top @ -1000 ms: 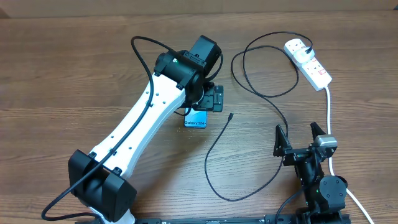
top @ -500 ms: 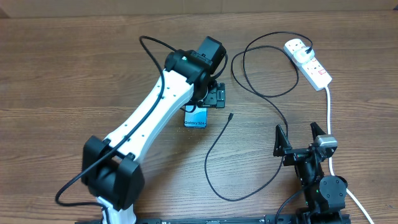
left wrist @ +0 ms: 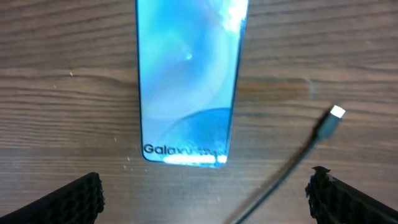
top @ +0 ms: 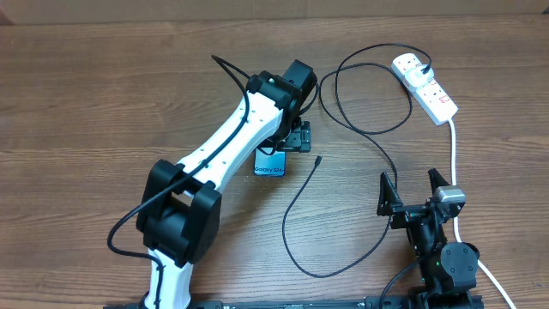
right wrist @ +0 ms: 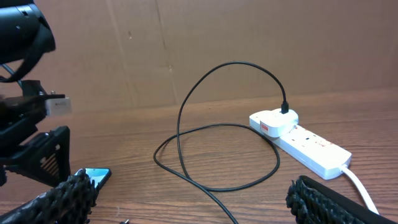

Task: Plug charger to phone and switch on socket
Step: 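Lower the open left gripper around the phone's top edge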

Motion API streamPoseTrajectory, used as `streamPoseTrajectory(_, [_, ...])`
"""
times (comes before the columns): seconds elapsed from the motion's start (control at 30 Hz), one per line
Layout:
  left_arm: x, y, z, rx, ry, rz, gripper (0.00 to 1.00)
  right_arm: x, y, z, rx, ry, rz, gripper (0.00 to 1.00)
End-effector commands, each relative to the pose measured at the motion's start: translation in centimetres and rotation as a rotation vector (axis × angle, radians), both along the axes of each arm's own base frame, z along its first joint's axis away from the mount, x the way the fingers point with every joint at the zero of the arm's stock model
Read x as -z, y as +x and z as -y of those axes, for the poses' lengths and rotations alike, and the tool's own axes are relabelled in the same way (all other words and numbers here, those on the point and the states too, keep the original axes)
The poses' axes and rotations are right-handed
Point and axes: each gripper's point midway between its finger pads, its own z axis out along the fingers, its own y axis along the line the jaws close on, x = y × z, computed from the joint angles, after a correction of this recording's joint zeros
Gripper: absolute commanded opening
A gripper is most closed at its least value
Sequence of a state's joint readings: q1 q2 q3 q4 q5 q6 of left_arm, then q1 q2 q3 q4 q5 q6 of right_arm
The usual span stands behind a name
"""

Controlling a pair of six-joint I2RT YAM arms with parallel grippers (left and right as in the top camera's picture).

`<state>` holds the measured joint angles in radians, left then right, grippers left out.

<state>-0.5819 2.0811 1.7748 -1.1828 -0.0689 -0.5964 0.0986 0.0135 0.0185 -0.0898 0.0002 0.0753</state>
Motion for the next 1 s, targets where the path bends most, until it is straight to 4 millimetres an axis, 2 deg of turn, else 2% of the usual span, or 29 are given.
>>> streamPoseTrajectory(0.0, [0.7,2.1,-1.1,-0.044,0.028,0.041,1.00,0.1,0.0,0.1,0.003,0.002,0.005,1.00])
streamPoseTrajectory(0.13, [1.0,3.5,-2.1,-0.082,0.007,0.054,1.00,0.1,0.0,0.1,0.003,0.002,0.005,1.00])
streamPoseTrajectory(0.37, [0.8,4.9,-1.0,-0.067,-0.046,0.107,1.00,0.1,0.0,0.1,0.003,0.002,0.005,1.00])
streamPoseTrajectory(0.6, [0.9,5.0,-0.9,-0.007,-0.038,0.111,1.00,0.1,0.0,0.1,0.003,0.002,0.005,1.00])
streamPoseTrajectory(0.97, [3.4,4.6,-1.1,0.029,-0.003,0.057,0.99,0.1,0.0,0.1,0.003,0.002,0.005,1.00])
